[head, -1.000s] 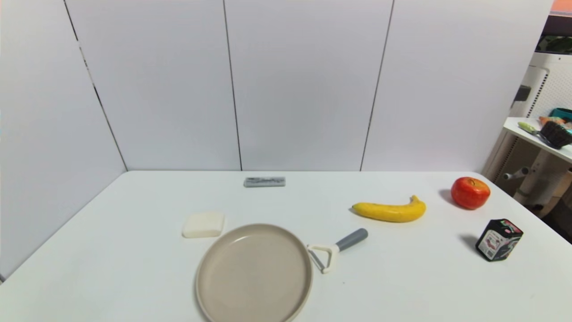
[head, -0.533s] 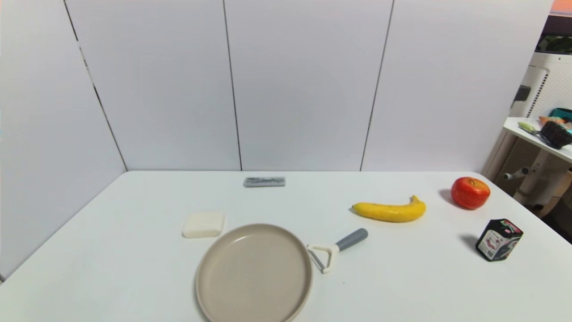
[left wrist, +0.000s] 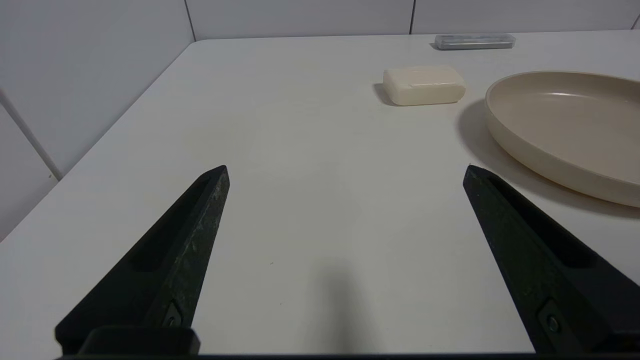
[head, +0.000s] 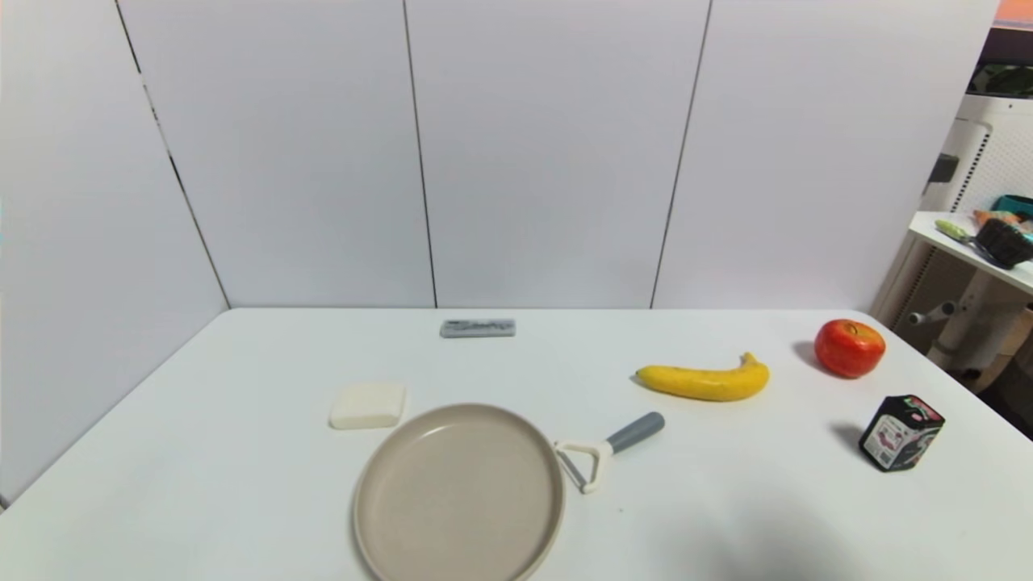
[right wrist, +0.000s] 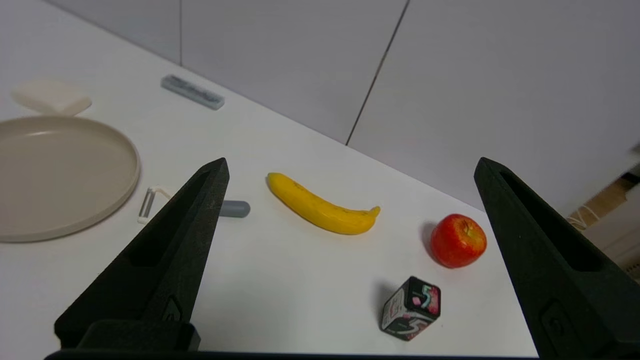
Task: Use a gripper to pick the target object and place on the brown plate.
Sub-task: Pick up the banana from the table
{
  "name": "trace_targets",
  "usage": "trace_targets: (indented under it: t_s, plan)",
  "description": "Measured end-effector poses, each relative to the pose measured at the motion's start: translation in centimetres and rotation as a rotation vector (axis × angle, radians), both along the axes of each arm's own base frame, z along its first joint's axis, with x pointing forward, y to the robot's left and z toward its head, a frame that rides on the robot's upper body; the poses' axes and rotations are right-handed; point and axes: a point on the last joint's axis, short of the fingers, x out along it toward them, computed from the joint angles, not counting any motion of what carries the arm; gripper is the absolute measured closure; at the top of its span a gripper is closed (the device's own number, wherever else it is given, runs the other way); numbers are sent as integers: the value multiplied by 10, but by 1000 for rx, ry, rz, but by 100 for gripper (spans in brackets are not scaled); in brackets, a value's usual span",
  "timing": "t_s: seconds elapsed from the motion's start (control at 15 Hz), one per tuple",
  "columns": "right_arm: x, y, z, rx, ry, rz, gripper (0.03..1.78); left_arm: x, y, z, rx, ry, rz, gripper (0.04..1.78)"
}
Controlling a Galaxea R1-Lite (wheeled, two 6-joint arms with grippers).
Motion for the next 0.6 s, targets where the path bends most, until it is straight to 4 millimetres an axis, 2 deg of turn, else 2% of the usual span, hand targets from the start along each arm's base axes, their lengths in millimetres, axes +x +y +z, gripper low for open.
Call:
trace_targets:
  t_s: [0.13,0.33,0.47,0.6]
  plan:
    - [36,1,18,-54,73,60,12,0,0,0,0,0,0,13]
    - [96,2,32,-164,193,130,12,0,0,0,0,0,0,13]
    - [138,2,30,-252,256,210,12,0,0,0,0,0,0,13]
    - [175,2,18,-339,291,294,12,0,0,0,0,0,0,13]
